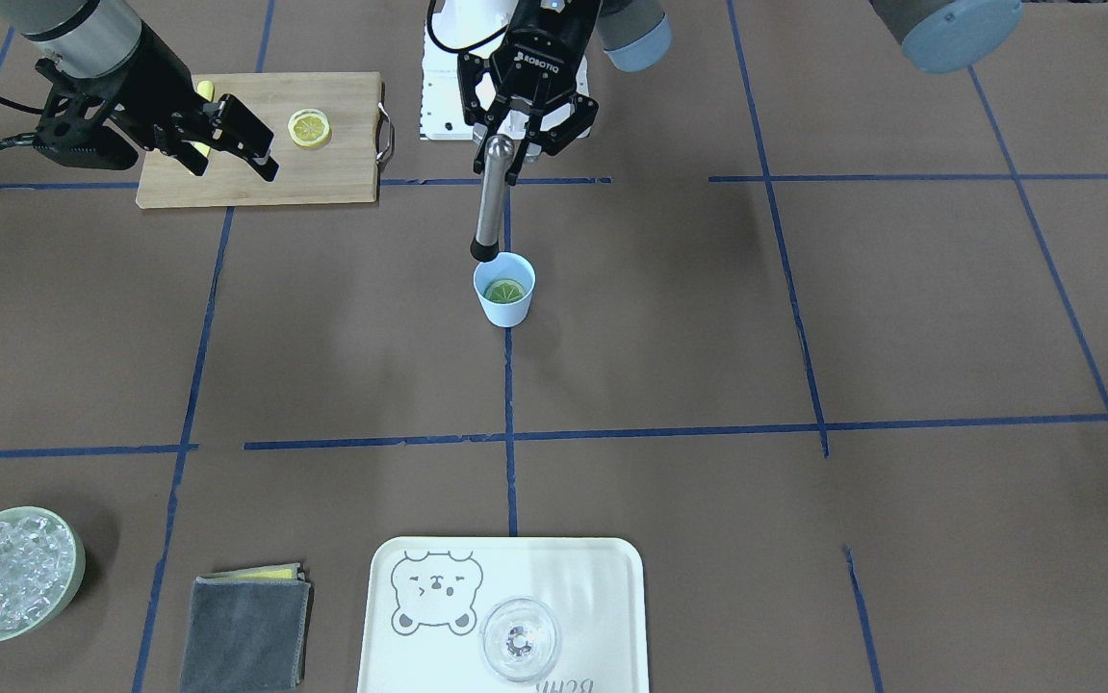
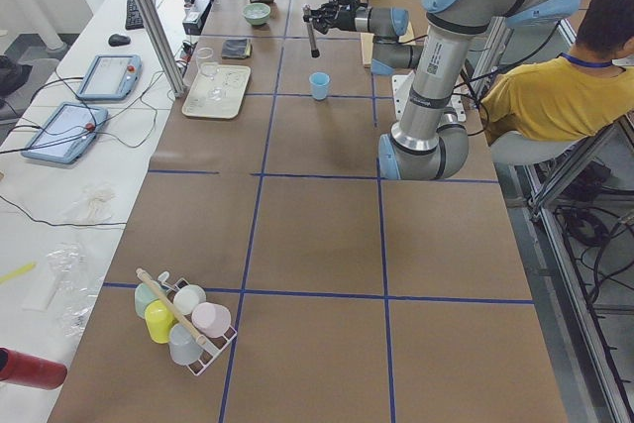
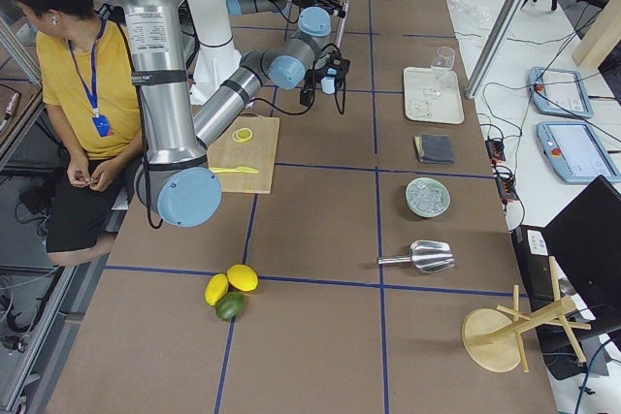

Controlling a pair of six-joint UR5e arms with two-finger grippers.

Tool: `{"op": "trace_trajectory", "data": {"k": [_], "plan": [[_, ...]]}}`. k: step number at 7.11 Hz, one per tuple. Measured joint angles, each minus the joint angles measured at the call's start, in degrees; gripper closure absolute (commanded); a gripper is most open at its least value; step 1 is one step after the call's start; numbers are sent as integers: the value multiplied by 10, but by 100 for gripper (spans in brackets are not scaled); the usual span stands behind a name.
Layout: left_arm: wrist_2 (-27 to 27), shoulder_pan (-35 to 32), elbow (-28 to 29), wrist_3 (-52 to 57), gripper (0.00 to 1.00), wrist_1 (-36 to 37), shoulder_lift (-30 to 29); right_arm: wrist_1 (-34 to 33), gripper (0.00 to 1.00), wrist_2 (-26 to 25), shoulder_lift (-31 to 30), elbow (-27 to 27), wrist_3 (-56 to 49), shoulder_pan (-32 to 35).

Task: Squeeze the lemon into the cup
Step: 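Lift the metal rod out of the cup and move it back with the left gripper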

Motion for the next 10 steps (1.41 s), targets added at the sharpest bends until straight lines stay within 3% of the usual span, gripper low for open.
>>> {"op": "trace_trajectory", "data": {"k": [2, 4, 6, 8, 10], "plan": [[-51, -12, -15, 4, 100, 6, 44, 0, 0, 0, -6, 3, 0, 1], [-167, -44, -42, 4, 100, 22, 115, 0, 0, -1, -9, 4, 0, 1], [-248, -88, -107, 4, 100, 177, 153, 0, 0, -1, -9, 5, 1, 1], [-433, -177, -142, 9, 100, 326, 167, 0, 0, -2, -10, 6, 1, 1], [-642, -297, -134, 2, 100, 367, 214, 0, 0, -2, -13, 12, 2, 1]]}}
